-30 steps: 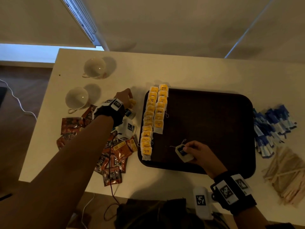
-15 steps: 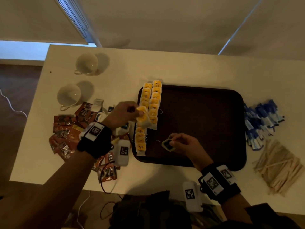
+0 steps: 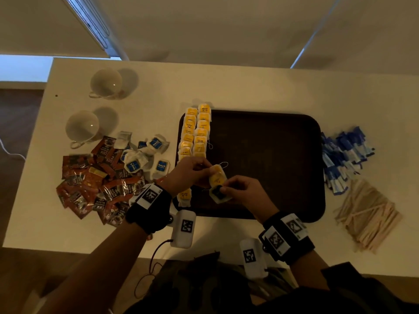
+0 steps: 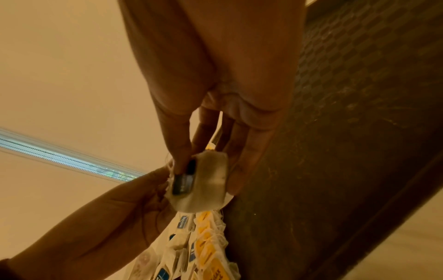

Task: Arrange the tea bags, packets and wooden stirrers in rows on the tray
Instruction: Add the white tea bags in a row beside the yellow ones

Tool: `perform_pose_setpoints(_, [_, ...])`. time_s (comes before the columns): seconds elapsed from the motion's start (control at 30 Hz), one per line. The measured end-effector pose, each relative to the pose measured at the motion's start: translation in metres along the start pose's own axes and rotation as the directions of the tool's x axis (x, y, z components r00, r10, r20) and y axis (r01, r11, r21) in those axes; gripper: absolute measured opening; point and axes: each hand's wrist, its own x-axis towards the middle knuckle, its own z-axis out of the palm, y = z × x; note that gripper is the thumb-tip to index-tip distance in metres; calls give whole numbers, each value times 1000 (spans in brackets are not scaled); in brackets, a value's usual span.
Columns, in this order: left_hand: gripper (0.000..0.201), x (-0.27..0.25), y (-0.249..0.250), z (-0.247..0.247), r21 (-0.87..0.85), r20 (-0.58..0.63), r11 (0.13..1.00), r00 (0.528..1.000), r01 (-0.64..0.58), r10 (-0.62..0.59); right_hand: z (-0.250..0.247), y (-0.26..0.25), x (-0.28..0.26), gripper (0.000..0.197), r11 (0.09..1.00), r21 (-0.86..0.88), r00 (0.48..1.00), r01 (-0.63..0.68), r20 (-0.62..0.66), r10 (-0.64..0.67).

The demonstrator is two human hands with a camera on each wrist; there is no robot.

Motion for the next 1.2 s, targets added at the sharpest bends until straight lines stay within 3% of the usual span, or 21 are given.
perform_pose_setpoints(0.1, [13,1,-5,-1,-31,-98,999,995,-24,21,-3,1,-3,7,998,51,1000,-23,17,22])
perform_pose_setpoints(0.17, [11,5,-11,-7,110,-240,992,967,-66,90,-5,3,-5,6,997,69,1000,-19,3,19])
perform_pose_setpoints(0.23, [13,8,-17,-17,322,-292,944,941,-72,171,-8,5,-6,5,997,79,1000,-24,-13,25])
perform_pose_setpoints(0.3, [11,11,-18,-24,463,-226,885,959,-52,174,-10,6,-7,4,995,92,999,-32,-27,35])
perform_pose_setpoints(0.37, [11,12,-18,-28,565,-81,824,991,-42,106,-12,7,-8,4,992,119,998,-39,-39,44])
perform_pose_setpoints(0.47, [16,16,-19,-29,668,79,742,997,-51,-2,-14,9,-10,4,988,151,998,-43,-43,50])
perform_pose_setpoints(0.7, [16,32,-22,-26,705,-128,709,984,4,122,-16,11,-12,7,989,144,998,-44,-33,50])
perform_pose_setpoints(0.93, [9,41,-29,-25,633,-197,774,963,-19,184,-18,11,-15,9,988,145,998,-44,-26,48])
perform_pose_setpoints(1.2, [15,45,-37,-21,663,-240,748,945,-8,223,-14,10,-12,11,989,140,999,-52,-8,53])
